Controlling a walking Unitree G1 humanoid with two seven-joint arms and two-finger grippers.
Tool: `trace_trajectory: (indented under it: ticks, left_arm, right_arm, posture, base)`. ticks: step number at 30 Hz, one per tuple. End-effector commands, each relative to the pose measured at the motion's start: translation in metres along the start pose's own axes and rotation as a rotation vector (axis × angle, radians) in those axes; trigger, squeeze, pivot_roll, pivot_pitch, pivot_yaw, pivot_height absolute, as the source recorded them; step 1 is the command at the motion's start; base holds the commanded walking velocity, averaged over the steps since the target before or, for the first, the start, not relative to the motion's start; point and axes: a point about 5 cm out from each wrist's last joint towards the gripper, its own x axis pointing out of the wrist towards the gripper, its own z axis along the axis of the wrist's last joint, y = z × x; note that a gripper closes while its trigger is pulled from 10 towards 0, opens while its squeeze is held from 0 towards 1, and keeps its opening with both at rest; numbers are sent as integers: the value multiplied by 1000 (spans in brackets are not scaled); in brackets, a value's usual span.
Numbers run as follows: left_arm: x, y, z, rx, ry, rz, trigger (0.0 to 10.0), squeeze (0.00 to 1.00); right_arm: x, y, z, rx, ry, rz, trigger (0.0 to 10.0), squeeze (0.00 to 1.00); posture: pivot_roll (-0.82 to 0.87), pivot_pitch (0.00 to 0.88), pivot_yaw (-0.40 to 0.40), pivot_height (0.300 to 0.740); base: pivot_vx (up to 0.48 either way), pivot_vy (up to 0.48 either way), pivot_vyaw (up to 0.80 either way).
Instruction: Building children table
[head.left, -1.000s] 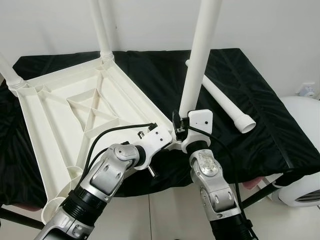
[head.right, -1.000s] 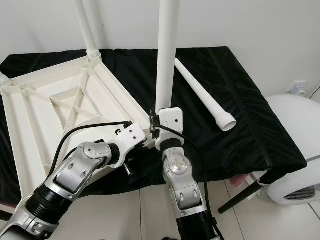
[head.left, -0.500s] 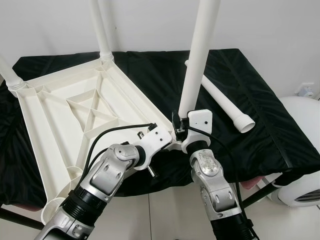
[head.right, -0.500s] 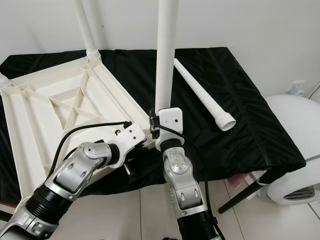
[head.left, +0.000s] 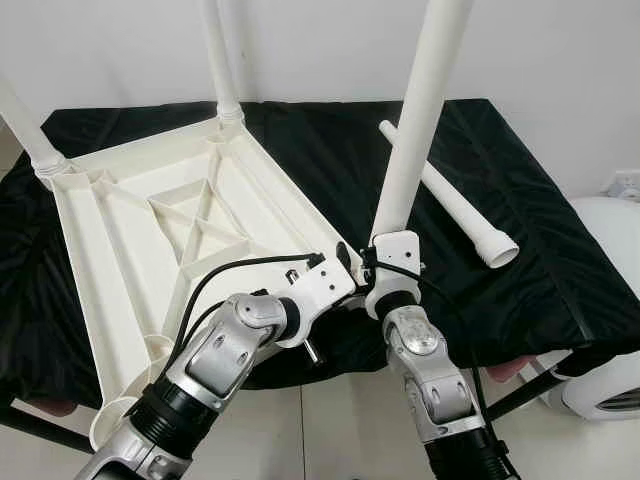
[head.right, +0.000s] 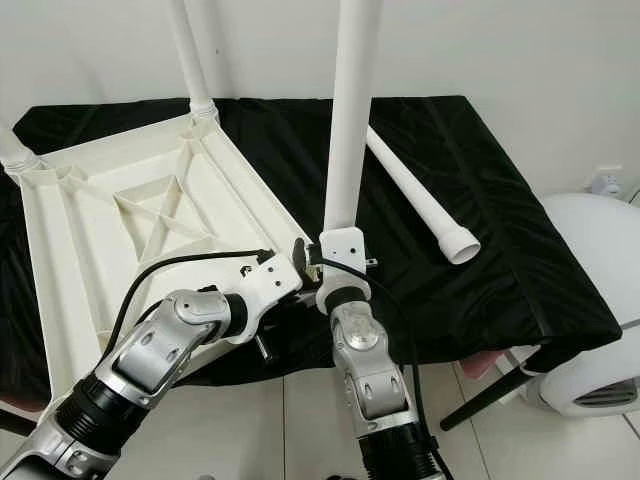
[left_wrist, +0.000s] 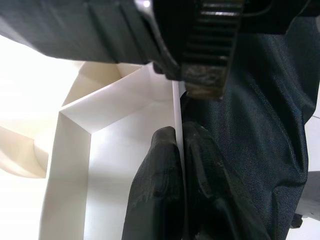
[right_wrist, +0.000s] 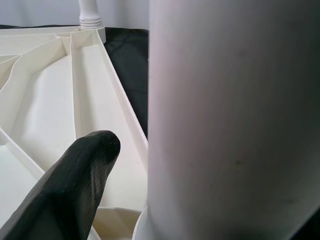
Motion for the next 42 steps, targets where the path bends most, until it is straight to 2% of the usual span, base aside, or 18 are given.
trace_trajectory:
  ticks: [1, 4, 8, 16, 20, 21, 22, 28, 35, 42]
  left_arm:
    - [1, -8, 12, 41, -48, -63, 10000, 0]
    - [0, -7, 12, 41, -46, -59, 10000, 0]
    - [0, -7, 12, 41, -46, -59, 10000, 0]
    - [2, -2, 14, 39, -51, -46, 10000, 0]
    - [2, -2, 14, 39, -53, -46, 10000, 0]
    - [2, -2, 15, 39, -55, -47, 10000, 0]
    - [2, -2, 15, 39, -56, -47, 10000, 0]
    - [2, -2, 15, 39, -56, -47, 10000, 0]
    - [2, -2, 15, 36, -53, -47, 10000, 0]
    - [2, -2, 15, 34, -51, -47, 10000, 0]
  right_arm:
    - [1, -4, 1, 15, -3, 17, 10000, 0]
    - [2, -12, 4, 13, -19, 38, 10000, 0]
    - [2, -14, 5, 15, -23, 43, 10000, 0]
    - [2, -39, 16, 14, -47, 252, 10000, 0]
    - [1, -41, 17, 18, -45, 306, 10000, 0]
    - [-1, -49, 18, -8, -33, 411, 10000, 0]
    - [-1, -51, 18, -24, -28, 455, 10000, 0]
    - [-3, -55, 16, -42, -4, 530, 10000, 0]
    - [-4, -69, 8, -77, 69, 709, 10000, 0]
    - [-1, -79, 9, -95, 81, 735, 10000, 0]
  posture:
    - [-72, 139, 14, 740]
    - [-74, 142, 17, 740]
    - [-74, 142, 17, 740]
    - [-94, 156, 24, 740]
    - [-97, 158, 25, 740]
    - [-97, 159, 26, 740]
    - [-97, 159, 26, 740]
    - [-96, 161, 27, 740]
    - [-89, 168, 27, 740]
    - [-87, 169, 29, 740]
  base:
    - [0, 0, 0]
    - [0, 0, 0]
    - [0, 0, 0]
    - [0, 0, 0]
    - [0, 0, 0]
    - [0, 0, 0]
    - [0, 0, 0]
    - [0, 0, 0]
    - [0, 0, 0]
    - [0, 0, 0]
